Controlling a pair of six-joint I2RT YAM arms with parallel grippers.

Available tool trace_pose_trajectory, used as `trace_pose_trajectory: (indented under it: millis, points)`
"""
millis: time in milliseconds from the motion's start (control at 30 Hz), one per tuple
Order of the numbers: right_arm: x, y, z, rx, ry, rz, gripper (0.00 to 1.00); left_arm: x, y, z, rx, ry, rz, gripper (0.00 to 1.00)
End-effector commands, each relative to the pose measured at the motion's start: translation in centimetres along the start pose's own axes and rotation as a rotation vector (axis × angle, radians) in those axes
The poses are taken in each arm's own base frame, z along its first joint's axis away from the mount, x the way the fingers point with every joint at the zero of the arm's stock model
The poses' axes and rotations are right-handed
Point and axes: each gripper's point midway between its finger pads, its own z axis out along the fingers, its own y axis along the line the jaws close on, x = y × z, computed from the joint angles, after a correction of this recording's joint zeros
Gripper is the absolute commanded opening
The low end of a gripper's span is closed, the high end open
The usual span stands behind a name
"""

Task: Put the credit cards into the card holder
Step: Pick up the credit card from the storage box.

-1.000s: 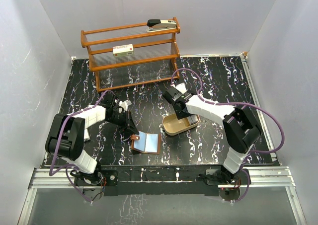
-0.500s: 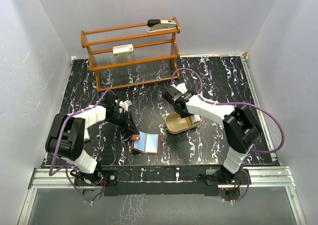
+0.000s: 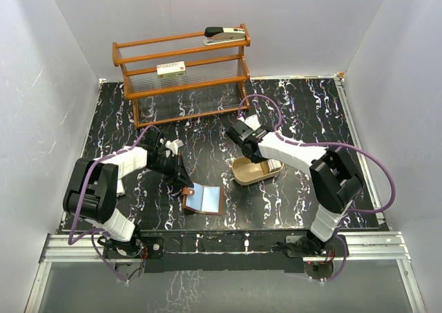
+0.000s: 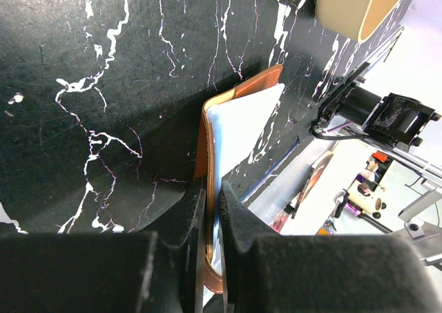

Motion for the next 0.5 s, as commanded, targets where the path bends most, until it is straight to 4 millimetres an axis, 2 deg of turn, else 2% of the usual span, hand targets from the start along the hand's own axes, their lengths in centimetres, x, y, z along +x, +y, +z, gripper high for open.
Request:
trace_pose_trajectory:
  millis: [0, 467]
  points:
    - [-2.9, -1.2, -1.6, 0.019, -0.089, 0.060, 0.10, 0.4, -1.0, -0.5, 0.032, 0.006, 0.022, 0.05]
    - [-3.8, -1.6, -3.2, -0.020, -0.121, 0.090, 0.02, 0.4, -0.6, -0.4, 0.012, 0.003, 0.018, 0.05]
